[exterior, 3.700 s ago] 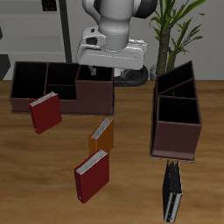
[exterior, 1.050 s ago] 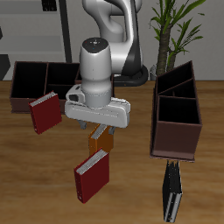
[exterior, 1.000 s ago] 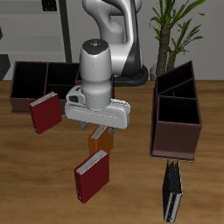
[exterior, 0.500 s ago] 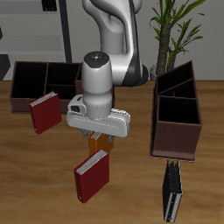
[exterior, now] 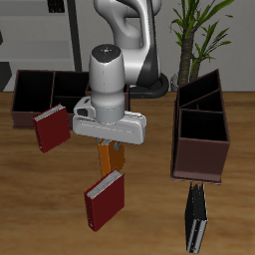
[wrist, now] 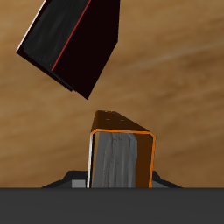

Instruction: Place the orange book into the back desk caddy's right compartment and place the left red book into the left desk caddy's back compartment and place the right red book into the left desk caddy's left compartment

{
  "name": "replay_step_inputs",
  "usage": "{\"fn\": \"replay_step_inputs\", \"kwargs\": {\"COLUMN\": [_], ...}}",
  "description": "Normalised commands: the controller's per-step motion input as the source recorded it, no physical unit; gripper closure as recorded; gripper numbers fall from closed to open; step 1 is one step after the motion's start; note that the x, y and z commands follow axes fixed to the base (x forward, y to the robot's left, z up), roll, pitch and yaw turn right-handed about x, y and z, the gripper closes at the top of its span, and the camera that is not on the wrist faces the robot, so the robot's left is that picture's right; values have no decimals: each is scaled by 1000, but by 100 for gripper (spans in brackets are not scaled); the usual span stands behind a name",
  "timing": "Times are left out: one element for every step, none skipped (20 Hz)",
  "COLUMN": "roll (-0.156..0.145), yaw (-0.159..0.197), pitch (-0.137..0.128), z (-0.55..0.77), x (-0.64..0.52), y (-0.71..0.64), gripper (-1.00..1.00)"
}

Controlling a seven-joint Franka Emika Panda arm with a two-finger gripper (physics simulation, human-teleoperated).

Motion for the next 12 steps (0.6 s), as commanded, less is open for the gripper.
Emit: {"fn": "replay_step_inputs", "kwargs": {"roll": [21,-42,-75,-16,-63,-27,8,-59,-51,-44,18,-10], "yaw": [126,82,11,39,149,2,-6,90,49,-6,13,80], "pitch": [-118,-63,18,-29,-43,75,-89,-54,2,46,-170,-69], "z": [786,648,584,686,734,653,868,854,776,582,1292,521], "x": [-236,-140,-72,-166,-226,-180,-387,-340,-334,-246,-580,-167], "y": [-136,-246,-294,-247,-251,-283,-251,-288,-276,-240,-240,-60], "gripper": [100,100,100,100,100,100,100,100,100,100,100,100]}}
